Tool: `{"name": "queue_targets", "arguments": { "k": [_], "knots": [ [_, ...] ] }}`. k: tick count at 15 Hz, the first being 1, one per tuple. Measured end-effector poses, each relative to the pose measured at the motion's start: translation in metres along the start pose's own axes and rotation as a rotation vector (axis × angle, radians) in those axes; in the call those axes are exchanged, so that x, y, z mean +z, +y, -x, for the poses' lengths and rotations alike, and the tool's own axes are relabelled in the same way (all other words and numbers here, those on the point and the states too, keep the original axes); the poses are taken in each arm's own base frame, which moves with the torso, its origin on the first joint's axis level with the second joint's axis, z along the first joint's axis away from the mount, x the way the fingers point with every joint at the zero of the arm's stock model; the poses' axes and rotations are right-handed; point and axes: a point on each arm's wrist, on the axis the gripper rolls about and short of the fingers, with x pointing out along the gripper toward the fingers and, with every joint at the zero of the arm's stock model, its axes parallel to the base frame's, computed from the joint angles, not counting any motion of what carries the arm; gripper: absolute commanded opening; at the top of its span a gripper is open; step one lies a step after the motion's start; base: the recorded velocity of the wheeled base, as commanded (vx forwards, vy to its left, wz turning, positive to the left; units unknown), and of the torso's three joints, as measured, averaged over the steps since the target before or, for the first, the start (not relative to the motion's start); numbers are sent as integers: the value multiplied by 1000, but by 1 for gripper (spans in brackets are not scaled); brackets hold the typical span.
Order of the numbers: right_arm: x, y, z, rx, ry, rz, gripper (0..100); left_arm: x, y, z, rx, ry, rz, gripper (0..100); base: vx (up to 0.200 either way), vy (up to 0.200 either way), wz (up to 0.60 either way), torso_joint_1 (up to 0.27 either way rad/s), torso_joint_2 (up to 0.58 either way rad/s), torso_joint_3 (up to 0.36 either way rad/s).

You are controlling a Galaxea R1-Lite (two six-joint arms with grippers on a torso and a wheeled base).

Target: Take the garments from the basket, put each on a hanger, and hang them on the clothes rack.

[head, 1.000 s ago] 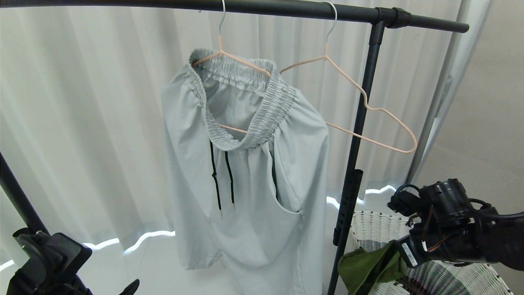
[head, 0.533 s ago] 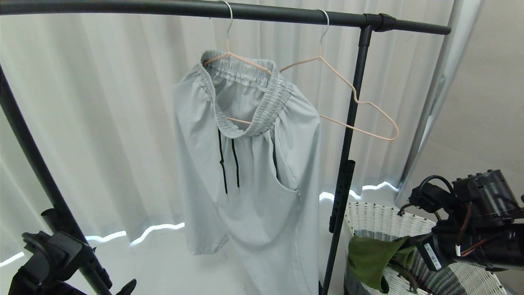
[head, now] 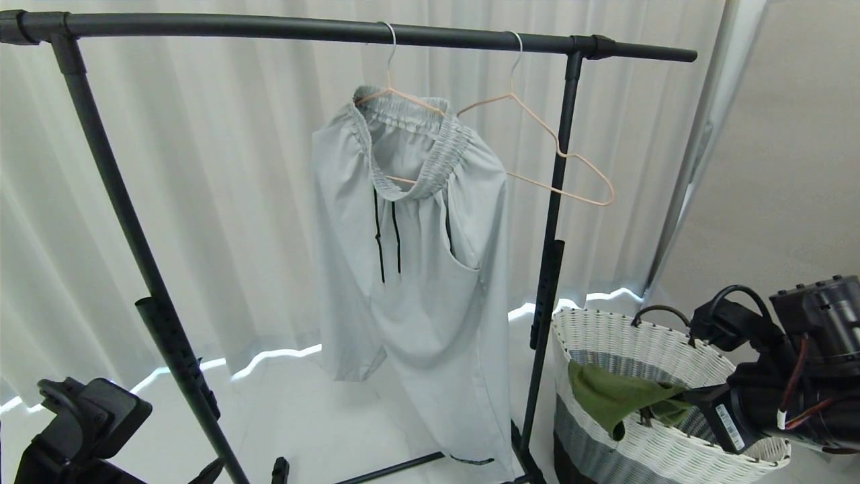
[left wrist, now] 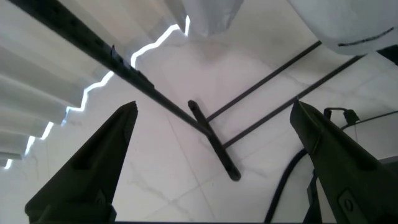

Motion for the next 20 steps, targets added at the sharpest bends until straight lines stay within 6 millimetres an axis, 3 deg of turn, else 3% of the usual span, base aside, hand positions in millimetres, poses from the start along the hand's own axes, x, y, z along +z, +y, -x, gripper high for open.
{"name": "queue_targets", "arguments": {
  "k": [6, 11, 20],
  "knots": [
    [0, 1, 4, 3, -17, 7, 0, 0, 0, 0, -1, 1, -2, 100, -200, 0, 0, 3, 2, -1],
    [-5, 0, 5, -46, 40, 79, 0, -1, 0, 1, -1, -1, -2, 100, 0, 0, 0, 0, 0, 0],
    [-7, -7, -8, -128, 51, 59, 0, -2, -1, 2, 1, -7, -1, 100, 0, 0, 0, 0, 0, 0]
  ]
}}
